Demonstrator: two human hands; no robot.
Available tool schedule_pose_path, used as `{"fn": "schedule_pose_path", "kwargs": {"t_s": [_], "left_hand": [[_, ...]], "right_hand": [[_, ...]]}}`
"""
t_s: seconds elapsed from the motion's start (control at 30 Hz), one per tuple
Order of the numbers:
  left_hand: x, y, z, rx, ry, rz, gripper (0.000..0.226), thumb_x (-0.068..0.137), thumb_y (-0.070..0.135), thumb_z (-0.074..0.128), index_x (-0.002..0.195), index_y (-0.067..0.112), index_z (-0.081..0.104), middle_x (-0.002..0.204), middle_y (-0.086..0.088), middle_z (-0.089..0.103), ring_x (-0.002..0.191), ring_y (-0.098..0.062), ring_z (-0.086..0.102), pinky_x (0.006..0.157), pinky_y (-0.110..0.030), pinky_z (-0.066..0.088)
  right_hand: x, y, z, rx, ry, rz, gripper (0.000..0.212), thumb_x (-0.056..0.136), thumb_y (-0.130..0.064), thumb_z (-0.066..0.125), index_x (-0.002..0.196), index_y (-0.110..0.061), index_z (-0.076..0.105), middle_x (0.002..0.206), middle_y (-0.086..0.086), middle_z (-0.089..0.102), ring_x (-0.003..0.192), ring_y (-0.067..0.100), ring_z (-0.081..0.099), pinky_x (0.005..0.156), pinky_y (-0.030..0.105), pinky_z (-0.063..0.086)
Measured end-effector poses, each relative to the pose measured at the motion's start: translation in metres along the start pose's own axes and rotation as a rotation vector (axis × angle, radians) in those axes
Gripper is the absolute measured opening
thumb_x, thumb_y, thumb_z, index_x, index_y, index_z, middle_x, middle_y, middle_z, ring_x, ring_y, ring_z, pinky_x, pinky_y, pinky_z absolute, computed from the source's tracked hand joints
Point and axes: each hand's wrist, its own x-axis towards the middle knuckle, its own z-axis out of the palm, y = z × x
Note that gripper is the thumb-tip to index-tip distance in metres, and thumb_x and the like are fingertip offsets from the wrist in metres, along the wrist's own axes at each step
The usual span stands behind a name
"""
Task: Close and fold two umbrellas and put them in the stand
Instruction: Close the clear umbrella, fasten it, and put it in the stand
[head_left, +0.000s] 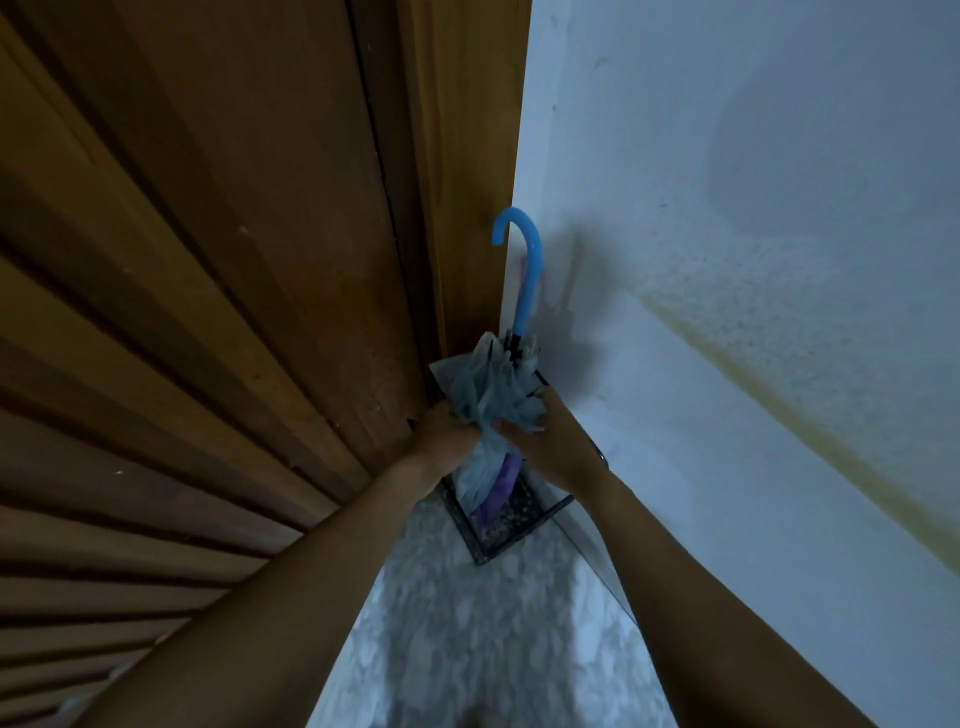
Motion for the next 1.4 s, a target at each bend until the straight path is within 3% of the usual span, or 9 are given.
{"fn": "schedule_pose_path", "kwargs": {"t_s": [0.13,0.33,0.6,0.73,0.9,1.07,1.13,1.27,1.4], "left_hand": [[0.017,-0.010,0.000,-0.018,0.043,-0.039,0.040,0.074,0.015,0.067,0.113,0.015,0.061,0.116,-0.006,0.067,0.106,-0.026,0.064,0.098,-0.045,0.052],[0.006,-0.005,0.001,0.012,0.074,0.028,0.025,0.071,0.020,0.066,0.095,0.015,0.063,0.100,-0.011,0.069,0.096,-0.028,0.066,0.089,-0.038,0.052],[0.004,-0.006,0.011,0.111,0.098,0.055,0.038,0.085,0.009,0.063,0.122,0.003,0.058,0.117,-0.012,0.065,0.111,-0.028,0.062,0.100,-0.043,0.049],[0.010,-0.015,0.014,0.242,0.143,0.019,0.041,0.089,0.006,0.057,0.130,0.002,0.053,0.129,-0.017,0.060,0.120,-0.033,0.057,0.101,-0.039,0.046],[0.016,-0.026,0.012,0.231,0.094,-0.140,0.049,0.089,0.008,0.059,0.135,-0.002,0.048,0.135,-0.019,0.055,0.123,-0.035,0.055,0.098,-0.035,0.048],[0.020,-0.023,0.003,0.119,0.106,-0.071,0.010,0.090,-0.004,0.056,0.094,0.004,0.061,0.086,-0.011,0.060,0.082,-0.029,0.063,0.071,-0.028,0.047],[0.014,-0.025,0.000,0.121,0.136,-0.027,0.018,0.091,0.002,0.059,0.109,0.002,0.061,0.087,-0.009,0.061,0.078,-0.022,0.059,0.063,-0.023,0.046],[0.002,-0.027,-0.003,0.111,0.100,-0.013,0.039,0.092,0.013,0.061,0.130,0.007,0.055,0.123,-0.008,0.062,0.113,-0.025,0.059,0.098,-0.032,0.048],[-0.014,-0.013,-0.008,0.019,0.072,-0.039,0.045,0.093,0.013,0.061,0.136,0.009,0.051,0.130,-0.011,0.059,0.118,-0.028,0.058,0.094,-0.029,0.048]], "right_hand": [[0.011,0.012,0.010,-0.041,0.099,0.009,0.040,0.085,-0.040,0.069,0.117,-0.020,0.056,0.108,-0.003,0.071,0.099,0.012,0.068,0.088,0.036,0.057],[0.000,-0.002,0.008,-0.113,0.163,-0.022,0.018,0.096,-0.024,0.061,0.106,-0.022,0.046,0.087,-0.017,0.054,0.073,-0.010,0.051,0.058,-0.002,0.040],[-0.007,-0.005,0.010,-0.182,0.163,-0.005,0.029,0.098,-0.022,0.056,0.123,-0.009,0.047,0.115,0.009,0.066,0.099,0.023,0.064,0.077,0.030,0.049],[-0.007,0.010,0.019,-0.255,0.136,0.064,0.029,0.099,-0.020,0.054,0.124,-0.007,0.047,0.109,0.004,0.063,0.097,0.017,0.061,0.069,0.017,0.039],[0.002,0.025,0.028,-0.406,-0.024,0.222,0.032,0.101,-0.010,0.042,0.130,0.000,0.047,0.127,0.019,0.058,0.110,0.033,0.059,0.081,0.030,0.044],[-0.001,0.025,0.024,-0.350,0.096,0.226,0.039,0.094,-0.016,0.058,0.129,-0.007,0.045,0.114,0.015,0.064,0.101,0.030,0.064,0.068,0.022,0.041],[-0.005,0.025,0.024,-0.329,0.142,0.189,0.044,0.090,-0.020,0.063,0.128,-0.014,0.043,0.110,0.010,0.062,0.091,0.027,0.064,0.066,0.026,0.044],[-0.014,0.013,0.024,-0.268,0.141,0.165,0.051,0.090,-0.024,0.065,0.134,-0.017,0.040,0.117,0.008,0.064,0.098,0.017,0.062,0.075,0.025,0.046],[-0.027,-0.006,0.018,-0.241,0.146,0.150,0.063,0.095,-0.026,0.062,0.148,-0.015,0.030,0.140,0.006,0.053,0.123,0.016,0.053,0.082,0.010,0.033]]}}
